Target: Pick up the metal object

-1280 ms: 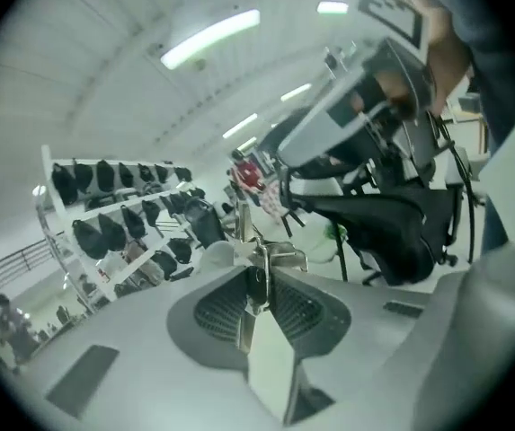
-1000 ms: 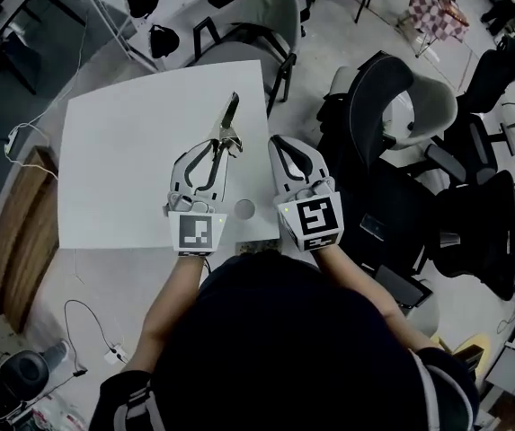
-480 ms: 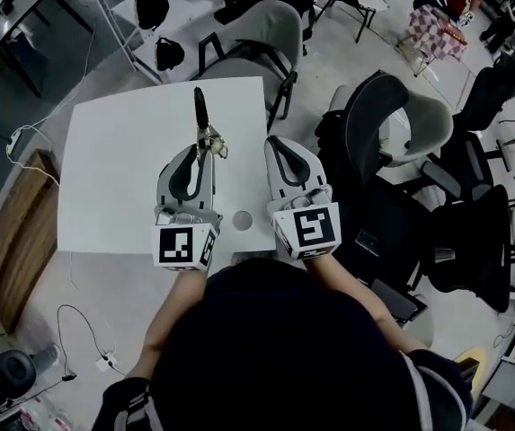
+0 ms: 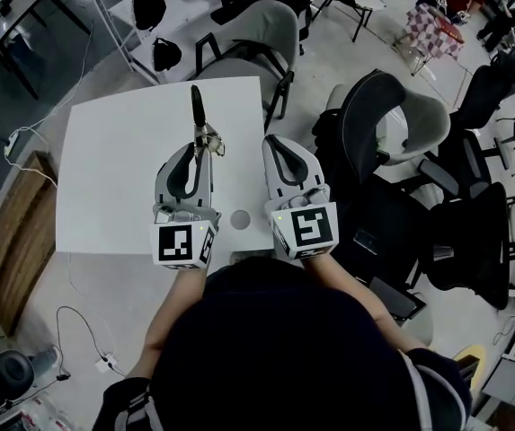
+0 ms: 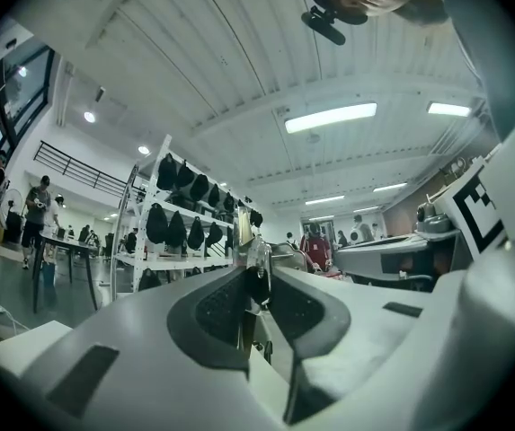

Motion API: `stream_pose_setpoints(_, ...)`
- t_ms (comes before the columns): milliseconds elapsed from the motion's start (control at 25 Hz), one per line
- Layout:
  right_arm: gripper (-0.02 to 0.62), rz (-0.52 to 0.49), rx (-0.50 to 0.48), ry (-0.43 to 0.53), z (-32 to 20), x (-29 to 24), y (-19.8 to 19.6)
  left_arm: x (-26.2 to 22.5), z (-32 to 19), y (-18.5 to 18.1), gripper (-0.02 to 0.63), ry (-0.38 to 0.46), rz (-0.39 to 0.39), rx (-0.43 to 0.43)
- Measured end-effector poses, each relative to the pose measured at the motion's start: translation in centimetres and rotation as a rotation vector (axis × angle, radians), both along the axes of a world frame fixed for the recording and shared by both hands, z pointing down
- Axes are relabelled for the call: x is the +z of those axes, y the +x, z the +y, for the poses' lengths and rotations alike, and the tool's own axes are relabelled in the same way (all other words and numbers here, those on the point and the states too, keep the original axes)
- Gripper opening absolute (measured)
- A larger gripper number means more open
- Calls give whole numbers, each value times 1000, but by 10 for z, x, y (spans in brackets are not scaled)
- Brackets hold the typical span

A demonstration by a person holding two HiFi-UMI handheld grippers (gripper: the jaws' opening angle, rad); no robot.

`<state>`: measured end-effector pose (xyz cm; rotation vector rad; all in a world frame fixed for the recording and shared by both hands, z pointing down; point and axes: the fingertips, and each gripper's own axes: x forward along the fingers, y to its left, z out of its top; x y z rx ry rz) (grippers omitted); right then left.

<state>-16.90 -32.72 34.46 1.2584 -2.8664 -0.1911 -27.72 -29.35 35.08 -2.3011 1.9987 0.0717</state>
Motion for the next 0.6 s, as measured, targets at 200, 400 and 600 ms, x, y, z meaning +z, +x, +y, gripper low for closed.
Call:
stream_pose_setpoints(200,26,-12,8,-11,1,-1,0,-1,0,-1,78,-1,-11,-4)
stream_pose_setpoints(400,26,-39,30,-54,2,0,1,-1,3,-3,78,5,-21,-4)
stream_pose_setpoints(600,26,-38,29,-57,2,1,1,-1,2,-2,77,2,-19,0)
